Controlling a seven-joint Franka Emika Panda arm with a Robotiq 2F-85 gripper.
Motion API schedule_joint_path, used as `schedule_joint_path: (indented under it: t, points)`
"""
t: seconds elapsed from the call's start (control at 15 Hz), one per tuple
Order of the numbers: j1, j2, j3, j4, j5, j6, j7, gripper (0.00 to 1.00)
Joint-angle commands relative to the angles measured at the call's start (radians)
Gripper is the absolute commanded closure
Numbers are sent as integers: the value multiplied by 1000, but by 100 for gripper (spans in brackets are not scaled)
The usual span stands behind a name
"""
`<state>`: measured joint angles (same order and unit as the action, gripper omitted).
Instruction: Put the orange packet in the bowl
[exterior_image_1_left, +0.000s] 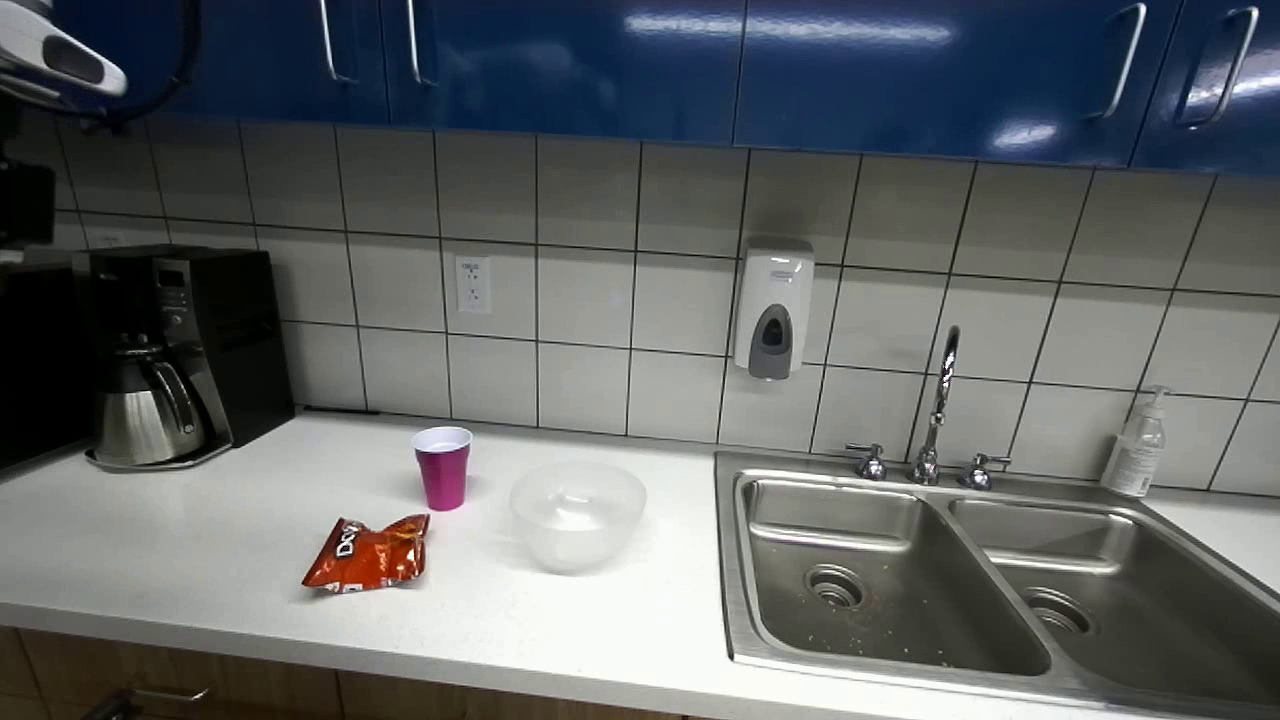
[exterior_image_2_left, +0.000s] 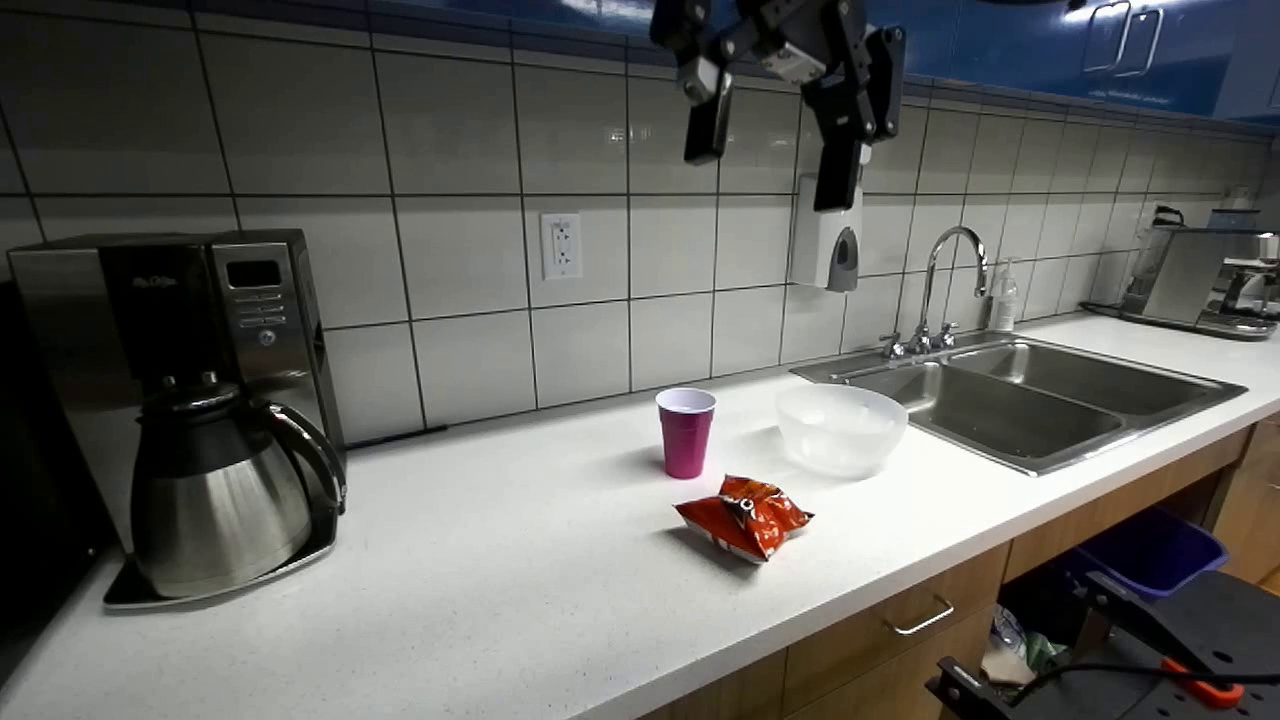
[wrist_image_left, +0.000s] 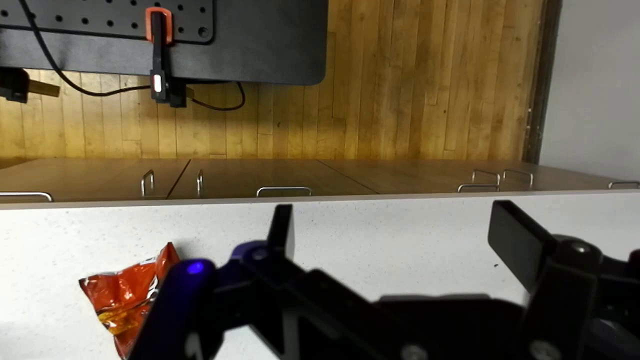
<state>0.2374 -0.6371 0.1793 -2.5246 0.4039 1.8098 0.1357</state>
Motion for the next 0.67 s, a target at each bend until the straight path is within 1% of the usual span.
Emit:
schedule_joint_path:
  t: [0.0, 0.4, 0.6]
  points:
    - [-41, 59, -13, -20, -11, 74, -32, 0]
    - [-85, 149, -51, -73, -44, 221, -48, 0]
    - [-92, 185, -63, -90, -41, 279, -38, 0]
